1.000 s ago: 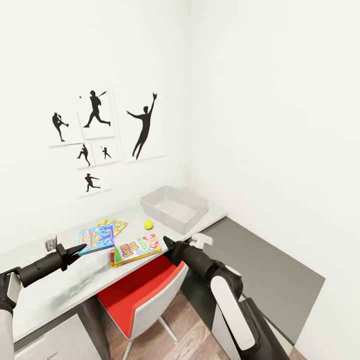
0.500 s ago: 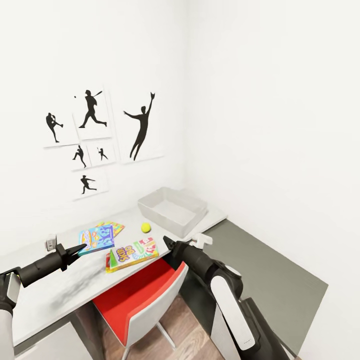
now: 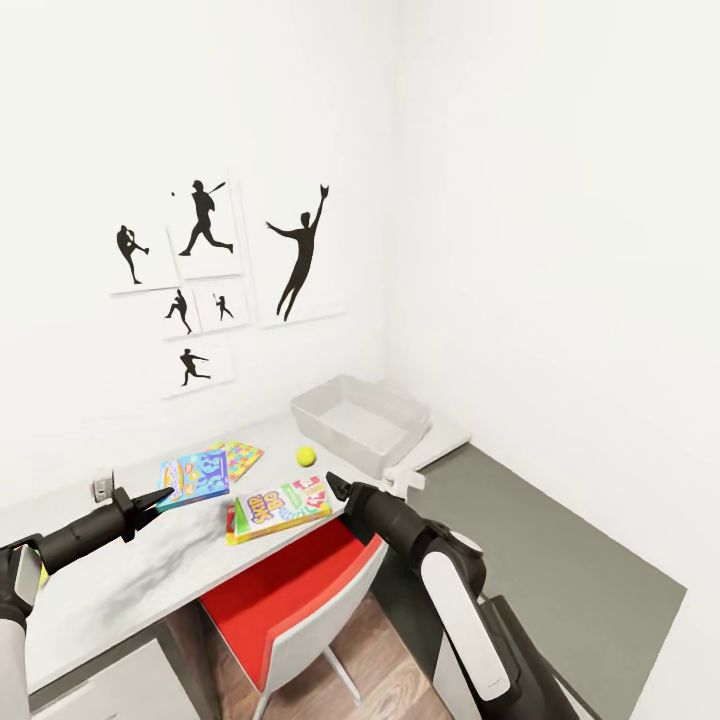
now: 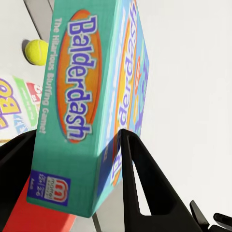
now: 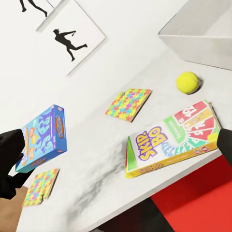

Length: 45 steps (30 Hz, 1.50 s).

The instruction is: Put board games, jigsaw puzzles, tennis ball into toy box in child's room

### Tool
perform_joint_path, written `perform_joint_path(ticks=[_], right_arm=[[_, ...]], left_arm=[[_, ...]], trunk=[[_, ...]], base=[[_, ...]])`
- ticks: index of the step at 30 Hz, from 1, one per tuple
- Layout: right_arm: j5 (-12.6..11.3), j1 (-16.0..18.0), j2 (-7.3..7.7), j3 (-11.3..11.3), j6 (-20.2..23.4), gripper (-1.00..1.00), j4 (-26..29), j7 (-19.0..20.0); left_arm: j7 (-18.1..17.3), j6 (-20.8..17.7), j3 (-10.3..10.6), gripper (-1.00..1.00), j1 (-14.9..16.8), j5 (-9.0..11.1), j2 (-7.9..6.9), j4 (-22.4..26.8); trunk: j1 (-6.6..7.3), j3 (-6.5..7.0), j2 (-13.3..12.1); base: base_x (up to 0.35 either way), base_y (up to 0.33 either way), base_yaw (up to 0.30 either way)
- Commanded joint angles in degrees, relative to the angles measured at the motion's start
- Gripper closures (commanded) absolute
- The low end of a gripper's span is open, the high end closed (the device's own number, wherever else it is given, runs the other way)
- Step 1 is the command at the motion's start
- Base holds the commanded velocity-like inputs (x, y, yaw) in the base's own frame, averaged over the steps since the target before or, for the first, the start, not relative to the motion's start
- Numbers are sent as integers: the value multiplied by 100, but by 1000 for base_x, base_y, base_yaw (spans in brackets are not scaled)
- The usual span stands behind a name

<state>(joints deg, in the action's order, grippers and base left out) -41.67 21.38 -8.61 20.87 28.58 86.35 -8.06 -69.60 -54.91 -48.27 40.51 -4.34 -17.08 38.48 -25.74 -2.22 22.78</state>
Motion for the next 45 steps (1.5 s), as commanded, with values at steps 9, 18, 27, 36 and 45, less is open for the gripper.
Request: perform_joint_path(ticks=[9,18,27,36,45], right_arm=[[-61,5,0,23,8,-100,13,-55],[-61,5,0,41,8,-100,15,-55],[-61,5,0,48,11,-100,14,-55],[-61,1,0,39,8,-100,19,-9],[-59,6,0,29,15,-100,14,110]], left_arm=[[-36,-46,-24,100,10,-42,3,1],[-36,-46,-24,100,10,-43,3,1],[-36,-45,-24,100,10,-44,3,1],[-36,-45,-24,100,10,-41,3,1],[-36,-46,-24,100,10,-41,3,1]], trunk=[[-4,-14,14],[-4,-14,14],[-4,-14,14],[-4,-14,14],[-4,-14,14]], base=[[94,1,1],[176,0,84],[193,-80,272],[122,-58,86],[103,11,2]])
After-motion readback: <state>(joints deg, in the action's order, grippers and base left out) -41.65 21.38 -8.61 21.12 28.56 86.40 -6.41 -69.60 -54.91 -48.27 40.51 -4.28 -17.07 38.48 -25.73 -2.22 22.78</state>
